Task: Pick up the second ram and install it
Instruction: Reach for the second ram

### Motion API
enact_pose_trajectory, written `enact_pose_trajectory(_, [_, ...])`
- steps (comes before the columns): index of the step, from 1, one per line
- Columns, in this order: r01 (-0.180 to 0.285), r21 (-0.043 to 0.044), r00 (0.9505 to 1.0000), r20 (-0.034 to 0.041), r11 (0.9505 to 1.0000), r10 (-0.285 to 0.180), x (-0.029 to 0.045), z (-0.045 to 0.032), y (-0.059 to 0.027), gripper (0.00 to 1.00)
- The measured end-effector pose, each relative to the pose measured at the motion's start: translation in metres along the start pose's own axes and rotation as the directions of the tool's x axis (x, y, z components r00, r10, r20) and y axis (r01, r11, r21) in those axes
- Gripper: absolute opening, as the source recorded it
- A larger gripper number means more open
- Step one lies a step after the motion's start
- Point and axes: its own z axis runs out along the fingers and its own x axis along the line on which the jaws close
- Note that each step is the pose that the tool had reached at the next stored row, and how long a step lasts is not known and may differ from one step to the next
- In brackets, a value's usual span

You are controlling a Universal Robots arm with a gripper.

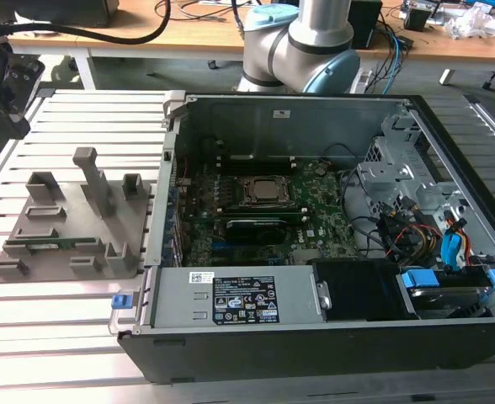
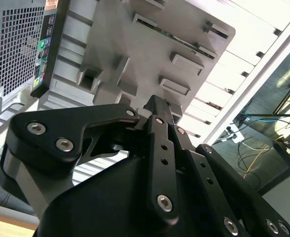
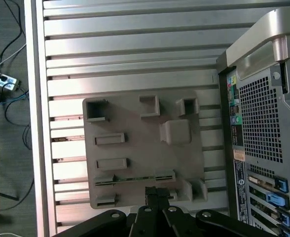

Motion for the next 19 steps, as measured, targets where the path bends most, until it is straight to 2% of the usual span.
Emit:
enact_pose_trajectory(8, [0.0,-0.0001,1.0,0.0001,1.0,0.0,0.0156,-0.0002,-0.0012,0.11])
enact_pose_trajectory(15, [0.0,0.0008,1.0,0.0,1.0,0.0,0.0158,-0.0002,-0.0012,0.11])
enact_pose_trajectory(17, [0.0,0.0085,1.0,0.0006,1.0,0.0,0.0157,-0.0001,-0.0018,0.11])
enact_pose_trajectory(19, [0.001,0.0229,1.0,0.0017,0.9997,-0.001,0.0155,0.0,-0.0037,0.11])
